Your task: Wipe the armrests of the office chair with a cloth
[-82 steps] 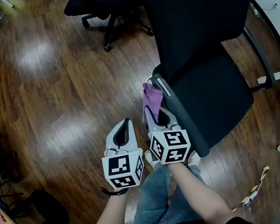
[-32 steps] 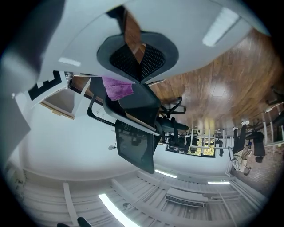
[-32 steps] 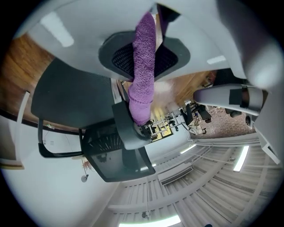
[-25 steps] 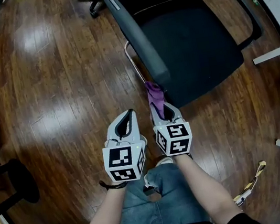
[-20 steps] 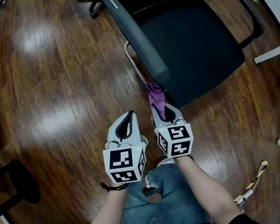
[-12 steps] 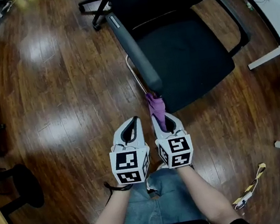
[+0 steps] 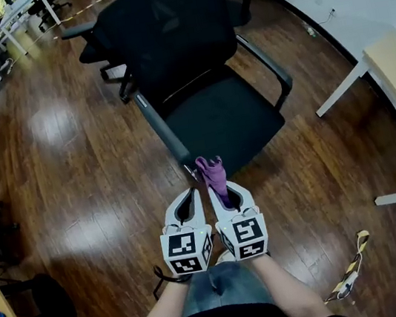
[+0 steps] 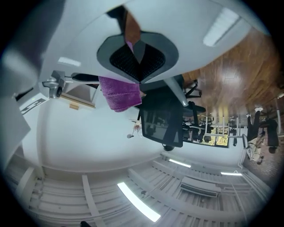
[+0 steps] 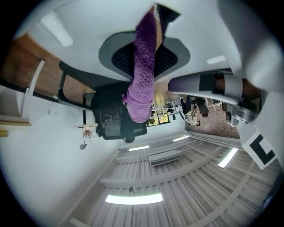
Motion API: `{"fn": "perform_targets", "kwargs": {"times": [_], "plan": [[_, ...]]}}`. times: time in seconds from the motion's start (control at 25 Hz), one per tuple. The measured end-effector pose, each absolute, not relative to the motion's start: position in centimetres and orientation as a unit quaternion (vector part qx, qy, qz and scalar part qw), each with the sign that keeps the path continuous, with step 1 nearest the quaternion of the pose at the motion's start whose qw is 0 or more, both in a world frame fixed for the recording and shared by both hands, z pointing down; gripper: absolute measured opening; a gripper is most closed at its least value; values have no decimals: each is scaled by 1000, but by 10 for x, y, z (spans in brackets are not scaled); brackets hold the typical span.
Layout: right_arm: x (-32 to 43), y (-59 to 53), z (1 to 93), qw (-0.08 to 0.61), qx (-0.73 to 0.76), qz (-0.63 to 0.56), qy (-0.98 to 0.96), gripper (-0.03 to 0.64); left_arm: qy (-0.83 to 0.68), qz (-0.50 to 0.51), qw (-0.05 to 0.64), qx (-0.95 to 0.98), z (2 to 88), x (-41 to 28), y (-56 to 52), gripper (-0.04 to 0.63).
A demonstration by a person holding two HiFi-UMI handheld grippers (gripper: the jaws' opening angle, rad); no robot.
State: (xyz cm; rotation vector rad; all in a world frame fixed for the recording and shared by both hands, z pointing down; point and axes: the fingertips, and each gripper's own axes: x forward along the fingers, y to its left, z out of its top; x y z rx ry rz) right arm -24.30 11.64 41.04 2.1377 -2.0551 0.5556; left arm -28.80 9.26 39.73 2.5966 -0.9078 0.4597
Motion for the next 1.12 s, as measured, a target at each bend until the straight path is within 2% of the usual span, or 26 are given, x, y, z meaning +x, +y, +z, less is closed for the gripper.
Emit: {"fn": "perform_targets", "kwargs": {"times": [0.48, 0.76, 1.12], "plan": [[-151, 211, 272, 6, 803, 87, -589, 75, -186, 116, 94, 971, 288, -194, 184, 3], [-136, 242, 257, 5, 830, 66, -555, 75, -139, 111, 76, 981, 275, -172, 210, 3], [-124, 241, 255, 3, 833, 66, -549, 75, -128, 110, 91, 981, 273, -159, 209, 3]]}}
